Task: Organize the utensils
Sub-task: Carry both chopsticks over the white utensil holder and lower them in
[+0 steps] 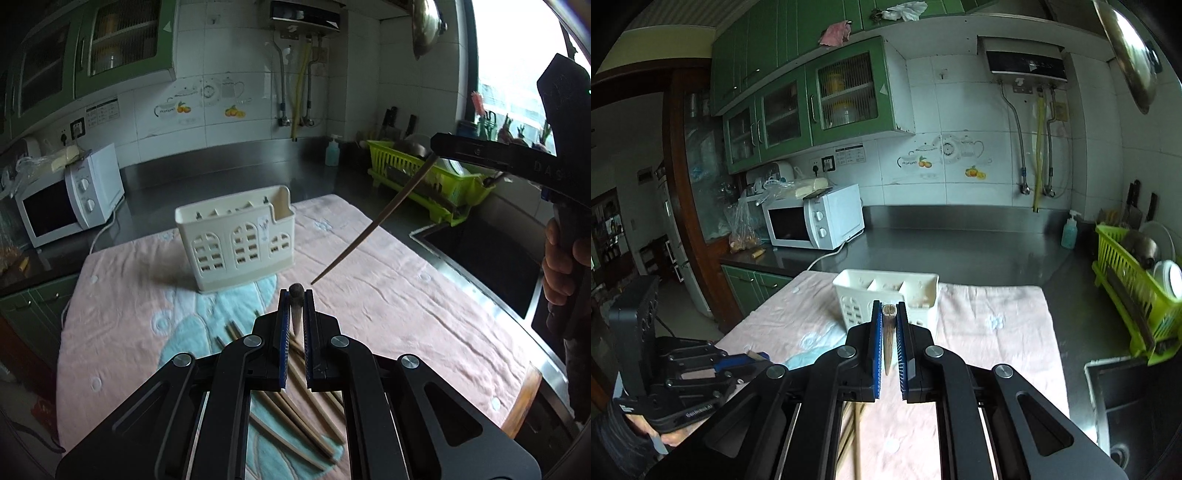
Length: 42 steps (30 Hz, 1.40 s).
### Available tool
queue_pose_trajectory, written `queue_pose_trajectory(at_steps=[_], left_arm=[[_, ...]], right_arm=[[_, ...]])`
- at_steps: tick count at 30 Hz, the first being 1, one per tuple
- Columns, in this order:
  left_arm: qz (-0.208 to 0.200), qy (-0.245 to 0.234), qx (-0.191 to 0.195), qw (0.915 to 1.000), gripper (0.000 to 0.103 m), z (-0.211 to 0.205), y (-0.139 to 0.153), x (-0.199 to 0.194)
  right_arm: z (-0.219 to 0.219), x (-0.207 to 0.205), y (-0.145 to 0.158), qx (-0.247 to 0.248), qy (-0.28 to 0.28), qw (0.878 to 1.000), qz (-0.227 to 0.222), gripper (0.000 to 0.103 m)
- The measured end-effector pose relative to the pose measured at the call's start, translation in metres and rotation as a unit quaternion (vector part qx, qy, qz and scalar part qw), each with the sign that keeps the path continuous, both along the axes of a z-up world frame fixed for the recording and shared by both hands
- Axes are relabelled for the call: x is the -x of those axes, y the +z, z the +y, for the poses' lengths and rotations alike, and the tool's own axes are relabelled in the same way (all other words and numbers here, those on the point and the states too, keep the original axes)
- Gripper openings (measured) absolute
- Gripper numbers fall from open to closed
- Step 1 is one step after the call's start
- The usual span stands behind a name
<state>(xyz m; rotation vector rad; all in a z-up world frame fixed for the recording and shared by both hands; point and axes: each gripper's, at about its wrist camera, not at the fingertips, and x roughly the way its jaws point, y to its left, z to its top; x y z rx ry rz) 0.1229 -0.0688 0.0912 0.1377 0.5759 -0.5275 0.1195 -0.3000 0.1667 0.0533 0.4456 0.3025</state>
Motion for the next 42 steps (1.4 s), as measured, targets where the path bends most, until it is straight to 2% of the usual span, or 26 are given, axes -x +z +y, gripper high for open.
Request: queue_pose_trajectory(at_steps=[4, 13, 20, 25, 28, 32, 42], left_arm=[[-0.012, 0.007, 0.008, 0.9999, 0.005, 0.004, 0.023, -0.018], [-0.074, 0.045, 0.023, 0.9960, 0.005, 0.017, 0.091, -0.062], [-0.136, 0.075, 0.027, 0.9875, 0.005, 0.017, 0.145, -0.102], [-0.170, 0.094, 0.038, 0.9802, 0.005, 0.014, 0.165, -0.134], [-0.189, 0.103, 0.047, 0.9755, 0.005, 0.012, 0.169, -0.152], [-0.187, 0.110, 0.042, 0.9754, 0.005, 0.005, 0.159, -0.179], [-0.123, 0.122, 0.042, 0.9840, 0.005, 0.008, 0.105, -0.216]], right_arm=[[-0.001, -0.025, 0.019, 0.010, 0.000, 1.000, -0.003, 0.007], [0.009, -0.084, 0.045, 0.051, -0.011, 0.999, -0.014, 0.007], [0.014, -0.129, 0.038, 0.061, -0.019, 0.998, -0.003, 0.007], [0.014, -0.152, 0.026, 0.065, -0.019, 0.998, 0.008, 0.007], [0.015, -0.163, 0.020, 0.067, -0.017, 0.998, 0.011, 0.007], [0.014, -0.173, 0.011, 0.069, -0.015, 0.997, 0.017, 0.007], [0.017, -0.185, -0.007, 0.068, -0.012, 0.997, 0.032, 0.007]])
